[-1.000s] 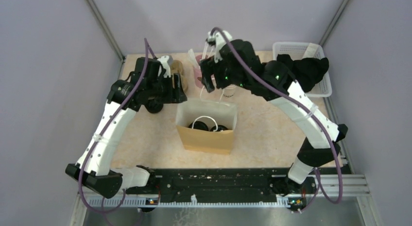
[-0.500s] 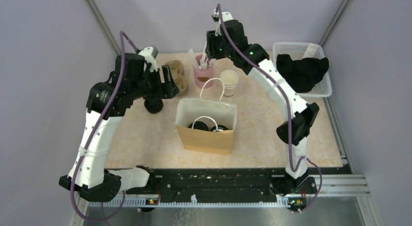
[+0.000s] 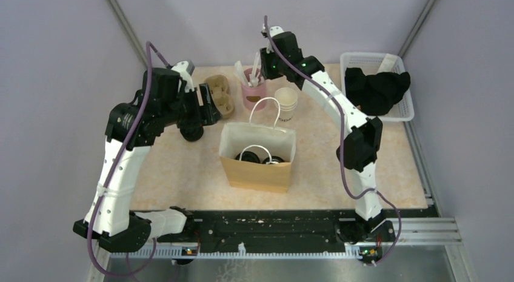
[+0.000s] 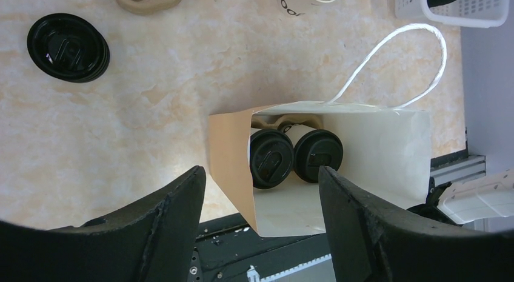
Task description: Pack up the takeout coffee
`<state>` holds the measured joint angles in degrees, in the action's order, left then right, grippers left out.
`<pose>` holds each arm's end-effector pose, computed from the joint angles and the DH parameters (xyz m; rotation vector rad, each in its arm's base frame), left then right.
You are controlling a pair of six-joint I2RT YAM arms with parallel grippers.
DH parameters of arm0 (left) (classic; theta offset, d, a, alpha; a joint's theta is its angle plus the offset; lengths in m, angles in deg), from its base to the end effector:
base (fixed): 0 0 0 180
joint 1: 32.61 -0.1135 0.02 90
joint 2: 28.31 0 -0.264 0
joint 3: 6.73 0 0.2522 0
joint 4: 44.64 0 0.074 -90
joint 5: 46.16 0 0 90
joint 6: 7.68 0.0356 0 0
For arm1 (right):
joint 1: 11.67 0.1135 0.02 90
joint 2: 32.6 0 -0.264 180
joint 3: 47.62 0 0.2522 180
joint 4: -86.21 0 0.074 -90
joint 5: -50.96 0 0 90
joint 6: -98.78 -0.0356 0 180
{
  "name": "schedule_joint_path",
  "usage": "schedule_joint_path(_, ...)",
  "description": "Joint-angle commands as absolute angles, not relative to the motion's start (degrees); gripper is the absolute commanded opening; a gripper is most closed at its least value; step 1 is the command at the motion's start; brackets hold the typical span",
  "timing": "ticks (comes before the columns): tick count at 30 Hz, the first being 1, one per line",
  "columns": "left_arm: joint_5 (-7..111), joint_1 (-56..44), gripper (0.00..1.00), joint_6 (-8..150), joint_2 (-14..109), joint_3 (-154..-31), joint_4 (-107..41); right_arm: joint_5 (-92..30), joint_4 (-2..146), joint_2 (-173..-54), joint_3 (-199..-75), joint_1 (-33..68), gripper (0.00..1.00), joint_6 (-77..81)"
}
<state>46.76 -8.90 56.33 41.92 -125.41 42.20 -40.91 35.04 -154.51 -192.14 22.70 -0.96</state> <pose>0.1676 -0.0756 0.4826 -0.0174 2.2926 -0.5189 0.4040 0.2749 0.3822 -0.4277 2.0544 0.4365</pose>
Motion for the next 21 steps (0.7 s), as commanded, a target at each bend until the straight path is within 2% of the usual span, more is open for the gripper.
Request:
schedule_joint_path(1,46.3,-8.9,0.75,55.3,41.2,-127.6,42.3,-39.4,37.2,-155.8,-192.6,22.9,0.26,1.1)
schedule_joint_path(11,46.4,-8.9,0.74,55.0,41.2,-127.5,42.3,-39.5,36.9,-158.1,-192.5,22.9,0.27,2.2)
schedule_joint_path(17,46.5,-8.9,0.74,55.0,41.2,-127.0,41.9,-39.2,36.7,-159.3,-192.2,22.9,0.34,3.0)
schedule_joint_path(20,46.4,-8.9,0.74,55.0,41.3,-126.9,41.9,-39.2,37.4,-159.9,-192.5,22.9,0.32,3.0)
schedule_joint_path(21,46.4,-8.9,0.74,55.0,41.1,-127.0,41.9,-39.2,37.8,-160.0,-192.6,22.9,0.29,2.8)
